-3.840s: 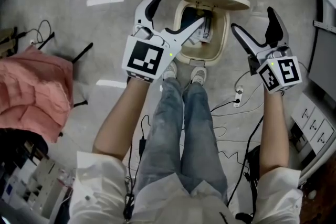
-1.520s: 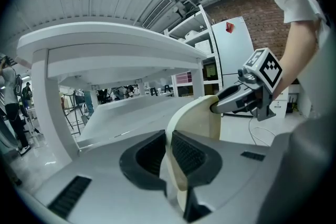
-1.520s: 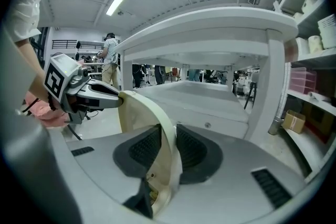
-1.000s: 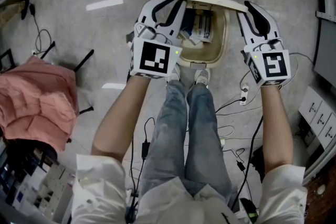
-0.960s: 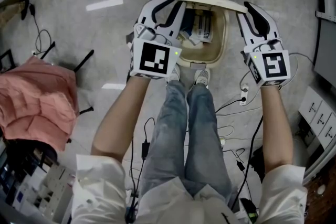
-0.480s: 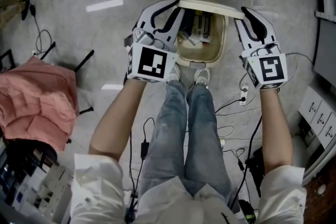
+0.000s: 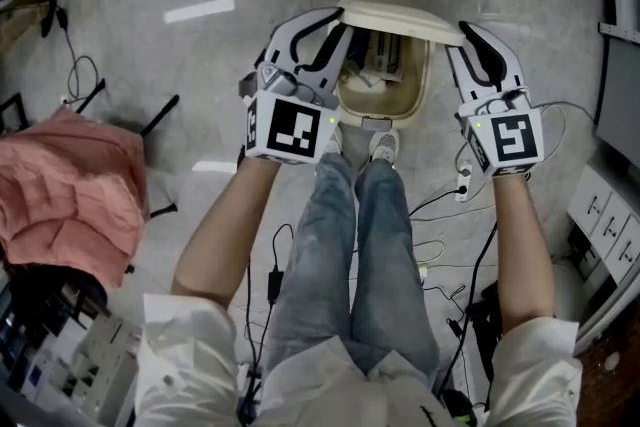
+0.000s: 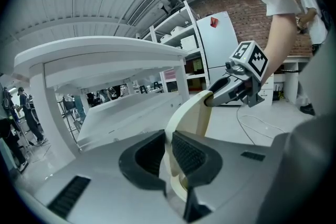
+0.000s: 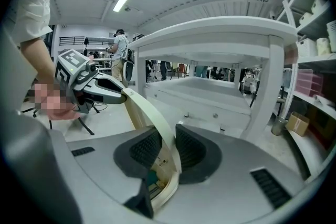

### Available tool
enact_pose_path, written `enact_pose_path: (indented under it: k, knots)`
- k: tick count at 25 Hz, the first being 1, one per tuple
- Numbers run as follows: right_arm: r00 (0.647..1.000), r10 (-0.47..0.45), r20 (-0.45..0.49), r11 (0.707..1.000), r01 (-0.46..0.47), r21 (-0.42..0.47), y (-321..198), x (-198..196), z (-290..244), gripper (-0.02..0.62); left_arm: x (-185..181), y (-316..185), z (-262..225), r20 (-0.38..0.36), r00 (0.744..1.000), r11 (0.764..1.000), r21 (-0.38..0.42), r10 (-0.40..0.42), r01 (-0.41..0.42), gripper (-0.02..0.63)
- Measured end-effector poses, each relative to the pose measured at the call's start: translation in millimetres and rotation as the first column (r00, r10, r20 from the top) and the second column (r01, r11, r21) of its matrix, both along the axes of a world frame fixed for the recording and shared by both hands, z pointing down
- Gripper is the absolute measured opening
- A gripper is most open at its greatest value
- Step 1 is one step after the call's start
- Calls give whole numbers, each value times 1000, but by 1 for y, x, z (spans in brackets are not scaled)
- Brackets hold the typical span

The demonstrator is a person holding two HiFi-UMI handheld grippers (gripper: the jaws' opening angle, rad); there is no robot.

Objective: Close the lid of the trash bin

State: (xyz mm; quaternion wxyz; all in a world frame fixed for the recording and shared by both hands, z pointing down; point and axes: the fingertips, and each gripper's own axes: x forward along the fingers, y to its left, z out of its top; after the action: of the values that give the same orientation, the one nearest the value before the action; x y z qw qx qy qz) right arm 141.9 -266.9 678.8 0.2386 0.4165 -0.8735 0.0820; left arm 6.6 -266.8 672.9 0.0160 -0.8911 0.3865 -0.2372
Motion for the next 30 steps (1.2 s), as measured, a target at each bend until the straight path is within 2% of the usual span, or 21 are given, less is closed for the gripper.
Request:
enact_pose_path:
  k: [30]
  knots:
    - [999,-21,-41,999,20,-32,32,-2,12,110,-1,36,12,34,998,999,-17,49,-48,61]
